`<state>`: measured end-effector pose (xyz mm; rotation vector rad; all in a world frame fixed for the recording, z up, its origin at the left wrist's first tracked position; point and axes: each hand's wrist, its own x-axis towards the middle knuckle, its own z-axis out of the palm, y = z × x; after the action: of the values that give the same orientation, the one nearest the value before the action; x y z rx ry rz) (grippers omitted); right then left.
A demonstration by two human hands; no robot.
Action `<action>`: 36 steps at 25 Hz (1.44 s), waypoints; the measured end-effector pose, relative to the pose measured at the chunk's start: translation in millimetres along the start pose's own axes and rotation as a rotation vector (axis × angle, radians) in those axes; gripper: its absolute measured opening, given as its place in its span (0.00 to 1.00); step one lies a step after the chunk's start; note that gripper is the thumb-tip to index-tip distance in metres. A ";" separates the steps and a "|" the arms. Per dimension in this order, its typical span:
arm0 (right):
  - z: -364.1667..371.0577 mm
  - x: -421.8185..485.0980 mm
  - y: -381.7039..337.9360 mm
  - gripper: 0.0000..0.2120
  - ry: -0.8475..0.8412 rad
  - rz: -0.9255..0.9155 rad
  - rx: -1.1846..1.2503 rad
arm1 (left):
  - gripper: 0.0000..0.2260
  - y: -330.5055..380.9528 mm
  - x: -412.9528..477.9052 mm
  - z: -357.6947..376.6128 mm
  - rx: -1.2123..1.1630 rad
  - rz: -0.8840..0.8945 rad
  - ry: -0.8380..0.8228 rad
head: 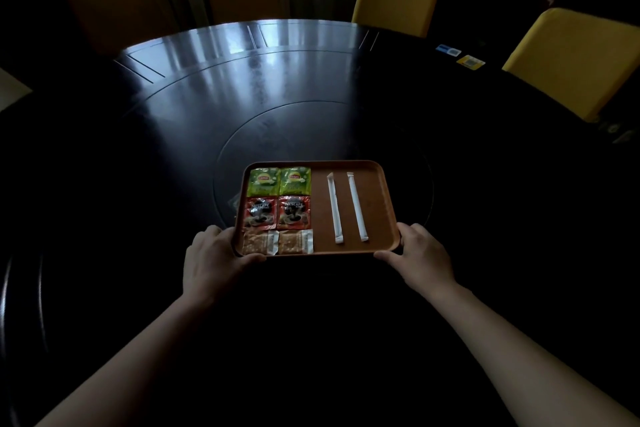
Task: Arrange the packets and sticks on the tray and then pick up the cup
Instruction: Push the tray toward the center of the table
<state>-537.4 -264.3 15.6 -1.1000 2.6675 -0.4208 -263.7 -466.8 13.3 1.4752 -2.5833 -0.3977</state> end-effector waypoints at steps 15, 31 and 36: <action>3.4 78.1 -13.6 0.20 0.054 0.024 -0.006 | 0.23 12.1 78.4 12.8 0.022 -0.061 0.033; 10.3 117.9 -16.5 0.25 0.055 0.089 -0.007 | 0.23 13.9 99.1 18.1 -0.065 -0.112 0.040; 10.0 99.8 -18.6 0.22 0.080 0.082 0.014 | 0.26 29.3 55.9 13.2 -0.099 -0.044 0.118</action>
<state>-591.5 -350.0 3.0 -0.9862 2.7633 -0.4765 -319.6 -498.6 8.8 1.4774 -2.4083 -0.4240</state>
